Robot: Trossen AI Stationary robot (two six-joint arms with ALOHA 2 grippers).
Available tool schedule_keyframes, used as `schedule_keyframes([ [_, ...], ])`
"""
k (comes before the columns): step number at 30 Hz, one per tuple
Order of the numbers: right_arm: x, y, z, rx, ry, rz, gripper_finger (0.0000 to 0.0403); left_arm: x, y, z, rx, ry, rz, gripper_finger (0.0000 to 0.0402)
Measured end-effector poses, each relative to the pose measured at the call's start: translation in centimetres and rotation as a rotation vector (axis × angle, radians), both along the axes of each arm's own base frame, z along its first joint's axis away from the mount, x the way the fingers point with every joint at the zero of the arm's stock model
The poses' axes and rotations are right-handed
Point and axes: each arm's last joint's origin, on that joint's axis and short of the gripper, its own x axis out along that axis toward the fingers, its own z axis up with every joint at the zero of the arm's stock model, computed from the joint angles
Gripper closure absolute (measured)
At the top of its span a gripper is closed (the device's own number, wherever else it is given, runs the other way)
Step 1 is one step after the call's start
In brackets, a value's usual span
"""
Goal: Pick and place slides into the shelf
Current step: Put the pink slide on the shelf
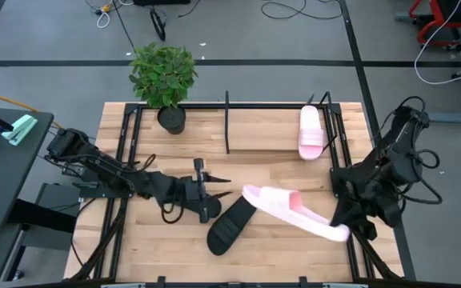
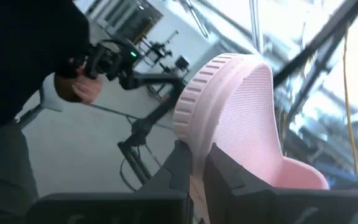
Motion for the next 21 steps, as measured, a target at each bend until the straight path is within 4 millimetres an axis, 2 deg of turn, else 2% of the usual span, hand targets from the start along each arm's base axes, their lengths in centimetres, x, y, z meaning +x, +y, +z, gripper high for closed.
schedule_keyframes([
  [10, 0.3, 0.9, -0.2, -0.046, -0.039, 0.022, 0.038, 0.2, 1.6, 2.1, 0.028, -0.242, -0.374, 0.0237],
  [16, 0.3, 0.8, 0.1, -0.05, -0.086, 0.043, 0.038, 0.3, 2.2, 2.2, 0.036, -0.264, -0.378, 0.0236],
  [21, 1.3, 0.4, 0.1, -0.048, -0.091, 0.045, 0.038, 0.4, 2.8, 2.6, 0.027, -0.29, -0.429, 0.0234],
])
